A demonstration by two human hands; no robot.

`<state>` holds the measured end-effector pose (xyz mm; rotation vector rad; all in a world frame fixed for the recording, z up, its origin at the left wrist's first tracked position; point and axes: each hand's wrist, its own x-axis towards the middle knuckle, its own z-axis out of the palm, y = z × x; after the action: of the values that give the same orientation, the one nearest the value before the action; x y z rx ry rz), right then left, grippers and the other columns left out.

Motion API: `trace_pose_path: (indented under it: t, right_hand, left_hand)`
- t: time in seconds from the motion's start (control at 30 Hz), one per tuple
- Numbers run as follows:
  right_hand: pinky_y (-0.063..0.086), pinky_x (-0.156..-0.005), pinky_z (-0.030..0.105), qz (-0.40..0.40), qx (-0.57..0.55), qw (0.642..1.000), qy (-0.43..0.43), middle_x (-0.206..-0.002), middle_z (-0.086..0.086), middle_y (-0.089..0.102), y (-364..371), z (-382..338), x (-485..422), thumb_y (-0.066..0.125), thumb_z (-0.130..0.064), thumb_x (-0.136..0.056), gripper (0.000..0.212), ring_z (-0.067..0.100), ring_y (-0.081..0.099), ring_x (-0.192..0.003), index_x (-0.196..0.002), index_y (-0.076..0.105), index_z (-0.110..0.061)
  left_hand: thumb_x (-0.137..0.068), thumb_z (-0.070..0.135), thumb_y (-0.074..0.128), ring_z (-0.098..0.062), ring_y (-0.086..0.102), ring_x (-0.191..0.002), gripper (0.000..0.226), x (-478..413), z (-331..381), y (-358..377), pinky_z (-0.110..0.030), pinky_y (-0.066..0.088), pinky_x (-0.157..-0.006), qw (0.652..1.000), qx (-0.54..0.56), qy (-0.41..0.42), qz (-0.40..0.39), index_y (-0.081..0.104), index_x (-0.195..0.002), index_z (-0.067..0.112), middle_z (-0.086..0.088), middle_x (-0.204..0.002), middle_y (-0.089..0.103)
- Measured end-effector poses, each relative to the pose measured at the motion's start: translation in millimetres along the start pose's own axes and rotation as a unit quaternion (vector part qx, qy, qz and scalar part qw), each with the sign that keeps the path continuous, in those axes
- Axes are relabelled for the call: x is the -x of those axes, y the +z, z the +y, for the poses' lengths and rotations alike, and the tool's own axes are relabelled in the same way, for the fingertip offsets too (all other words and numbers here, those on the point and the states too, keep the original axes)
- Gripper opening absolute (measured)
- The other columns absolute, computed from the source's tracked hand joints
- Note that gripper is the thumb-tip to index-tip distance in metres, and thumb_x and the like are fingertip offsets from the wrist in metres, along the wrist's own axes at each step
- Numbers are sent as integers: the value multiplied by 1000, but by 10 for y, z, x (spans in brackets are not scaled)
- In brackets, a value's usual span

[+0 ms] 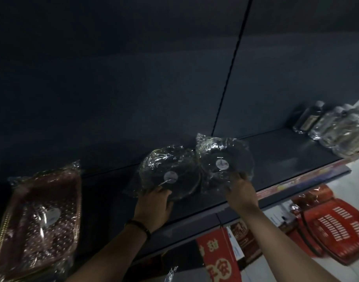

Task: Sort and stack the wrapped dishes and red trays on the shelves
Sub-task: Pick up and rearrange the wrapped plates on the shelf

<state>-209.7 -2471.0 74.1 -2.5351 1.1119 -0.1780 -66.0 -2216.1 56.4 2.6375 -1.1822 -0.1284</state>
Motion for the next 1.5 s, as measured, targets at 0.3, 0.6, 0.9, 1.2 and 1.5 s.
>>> trace_pose_path:
  t: [0.3,0.6,0.9,1.2,1.5]
  right_hand:
    - [61,-78,38,-23,172,985,17,-122,7,73,104,192,-137,60,-16,-103,28,27,76,-105,-129,68,-20]
    - [62,-76,32,37,202,977,-61,-127,6,69,208,242,-60,61,-11,-102,31,23,78,-95,-129,69,-24]
    - [60,-49,36,130,78,980,-130,-119,12,71,-37,-139,331,76,-14,-90,24,27,77,-73,-113,77,-22]
    - [51,-32,39,98,123,954,-256,-107,4,70,191,-893,668,93,1,-58,56,28,64,-41,-100,78,-34]
    - [56,-41,35,-2,179,946,-269,-98,-2,71,640,-1069,665,93,-8,-60,61,22,70,-50,-105,75,-44]
  left_hand:
    - [-95,42,53,-16,65,-115,27,84,51,125,-40,45,-103,1000,-5,-18,-4,69,-115,36,13,-114,73]
    - [-87,46,59,-16,59,-124,40,292,51,112,-43,39,-107,999,18,-48,-1,65,-125,39,15,-127,64]
    - [-91,47,64,-4,62,-113,28,354,-77,-114,-43,44,-103,982,138,-121,54,63,-118,44,24,-120,65]
    - [-111,27,47,7,64,-102,29,401,-240,-327,-21,50,-93,878,396,-202,177,67,-129,18,14,-111,71]
    - [-109,36,52,3,63,-114,32,457,-201,-273,-25,49,-101,903,387,-175,61,58,-141,34,16,-130,66]
